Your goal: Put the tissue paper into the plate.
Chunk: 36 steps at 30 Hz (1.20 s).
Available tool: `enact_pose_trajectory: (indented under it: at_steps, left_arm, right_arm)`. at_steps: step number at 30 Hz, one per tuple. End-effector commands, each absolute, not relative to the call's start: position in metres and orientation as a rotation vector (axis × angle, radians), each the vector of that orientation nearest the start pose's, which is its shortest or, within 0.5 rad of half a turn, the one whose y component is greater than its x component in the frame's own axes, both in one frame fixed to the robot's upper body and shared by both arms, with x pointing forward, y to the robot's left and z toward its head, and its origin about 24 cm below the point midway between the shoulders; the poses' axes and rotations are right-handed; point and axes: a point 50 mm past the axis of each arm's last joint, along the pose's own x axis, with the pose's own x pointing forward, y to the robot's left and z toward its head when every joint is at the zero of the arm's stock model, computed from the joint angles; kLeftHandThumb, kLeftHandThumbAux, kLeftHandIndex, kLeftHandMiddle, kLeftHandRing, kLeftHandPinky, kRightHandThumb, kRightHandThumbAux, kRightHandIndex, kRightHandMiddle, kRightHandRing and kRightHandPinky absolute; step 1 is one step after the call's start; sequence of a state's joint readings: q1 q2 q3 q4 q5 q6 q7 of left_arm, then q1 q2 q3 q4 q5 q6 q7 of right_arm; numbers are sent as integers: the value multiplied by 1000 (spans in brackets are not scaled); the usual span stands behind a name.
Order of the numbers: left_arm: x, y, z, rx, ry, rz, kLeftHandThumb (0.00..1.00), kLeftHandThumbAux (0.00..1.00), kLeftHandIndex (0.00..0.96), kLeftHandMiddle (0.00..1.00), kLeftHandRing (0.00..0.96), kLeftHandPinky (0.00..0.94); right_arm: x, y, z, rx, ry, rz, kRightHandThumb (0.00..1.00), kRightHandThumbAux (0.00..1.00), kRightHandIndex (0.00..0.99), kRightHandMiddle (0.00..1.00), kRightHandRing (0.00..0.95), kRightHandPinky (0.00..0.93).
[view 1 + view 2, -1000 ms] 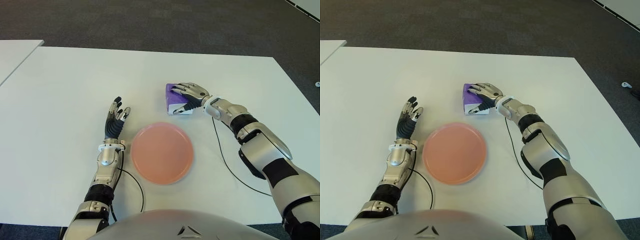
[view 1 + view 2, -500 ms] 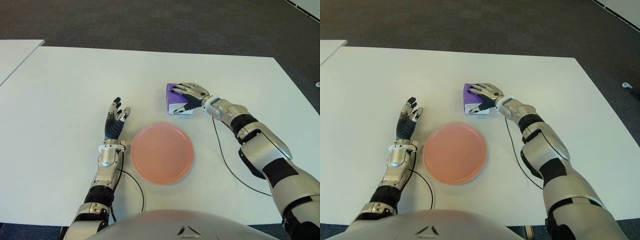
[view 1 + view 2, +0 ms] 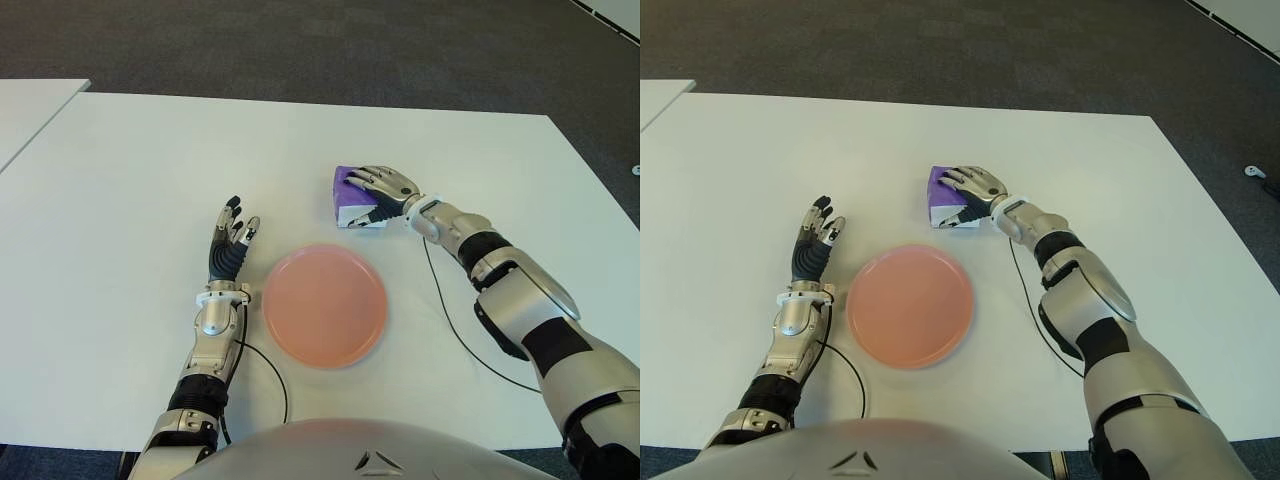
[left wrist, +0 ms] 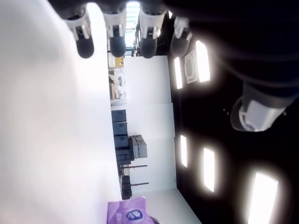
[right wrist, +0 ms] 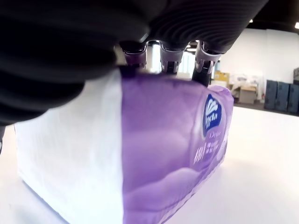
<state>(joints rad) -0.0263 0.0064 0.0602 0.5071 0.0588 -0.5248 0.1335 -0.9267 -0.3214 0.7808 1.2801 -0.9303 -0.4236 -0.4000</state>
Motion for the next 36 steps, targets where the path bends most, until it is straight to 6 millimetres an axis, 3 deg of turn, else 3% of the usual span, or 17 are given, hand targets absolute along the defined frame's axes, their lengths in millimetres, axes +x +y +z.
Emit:
enact_pose_trajectory:
  at_steps: [1,8,36]
  left_arm:
    - [221,167,-39,62,83,178,0,442,0,0,0,0]
    - [220,168,-38,73,80,177,0,441,0,0,0,0]
    - [218,171,-40,79,75,170,0,440,0,0,0,0]
  right_arm:
    - [330,-134,-15,-1766,-233,703,438,316,0,7,0,0]
    - [317,-138,-32,-1825,-227,708,515,317,0,42,12,0]
    - [314,-136,-35,-1685,-110,706,526,356,0,65,43,9]
